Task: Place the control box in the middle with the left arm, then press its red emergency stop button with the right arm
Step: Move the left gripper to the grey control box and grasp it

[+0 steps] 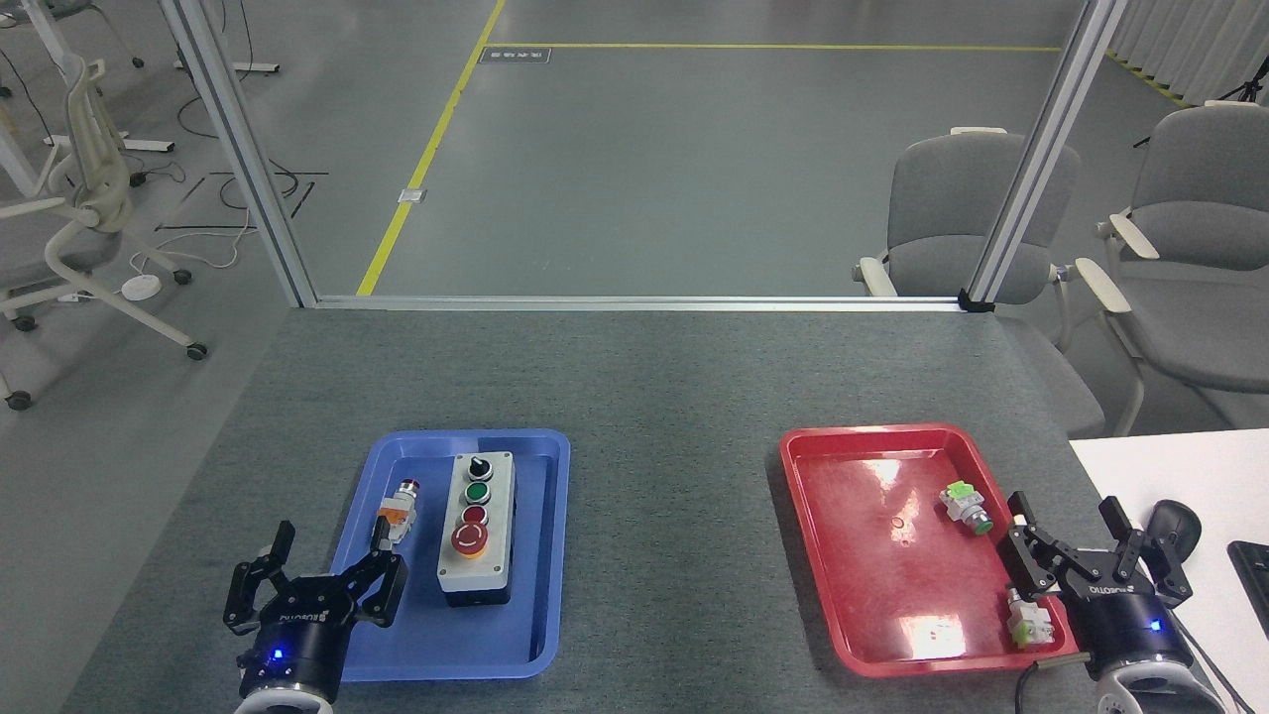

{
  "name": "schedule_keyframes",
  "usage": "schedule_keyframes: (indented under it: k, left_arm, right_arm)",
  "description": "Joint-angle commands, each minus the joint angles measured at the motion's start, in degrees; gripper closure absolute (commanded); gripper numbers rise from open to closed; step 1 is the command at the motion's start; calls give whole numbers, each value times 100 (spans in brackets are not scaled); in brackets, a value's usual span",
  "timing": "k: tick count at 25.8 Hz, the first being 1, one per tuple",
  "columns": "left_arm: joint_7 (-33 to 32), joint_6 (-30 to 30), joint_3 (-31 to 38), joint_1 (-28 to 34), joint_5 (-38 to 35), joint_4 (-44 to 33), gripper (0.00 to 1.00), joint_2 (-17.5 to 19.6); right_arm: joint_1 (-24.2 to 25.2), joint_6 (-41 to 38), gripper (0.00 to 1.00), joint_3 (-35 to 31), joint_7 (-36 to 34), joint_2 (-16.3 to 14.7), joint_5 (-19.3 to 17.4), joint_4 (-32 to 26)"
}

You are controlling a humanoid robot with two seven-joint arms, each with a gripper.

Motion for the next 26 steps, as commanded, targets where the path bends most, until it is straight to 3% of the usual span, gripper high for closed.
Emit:
schedule_keyframes:
  k: [1, 5, 9, 15, 20, 26]
  left_arm:
    - [55, 7, 39, 0, 45, -7, 1, -3]
    - [504, 7, 66, 26, 133, -130, 1, -11]
    - [495, 24, 31, 88, 177, -376, 1, -29]
    - [469, 51, -92, 176, 133, -306, 1, -504]
    - [249, 165, -382, 185, 80, 11, 1, -943]
    - [196, 367, -593, 114, 72, 767, 1, -1110]
  right_arm:
    - [6, 30, 2, 7, -15, 19, 5, -9]
    - [6, 39, 2, 16, -7, 27, 5, -9]
    - [6, 30, 2, 42, -7, 142, 23, -9]
    - [6, 39, 2, 25, -7, 335, 242, -9]
    - [-11, 48, 2, 25, -7, 370, 260, -9]
    - [-29, 65, 2, 33, -7, 432, 321, -17]
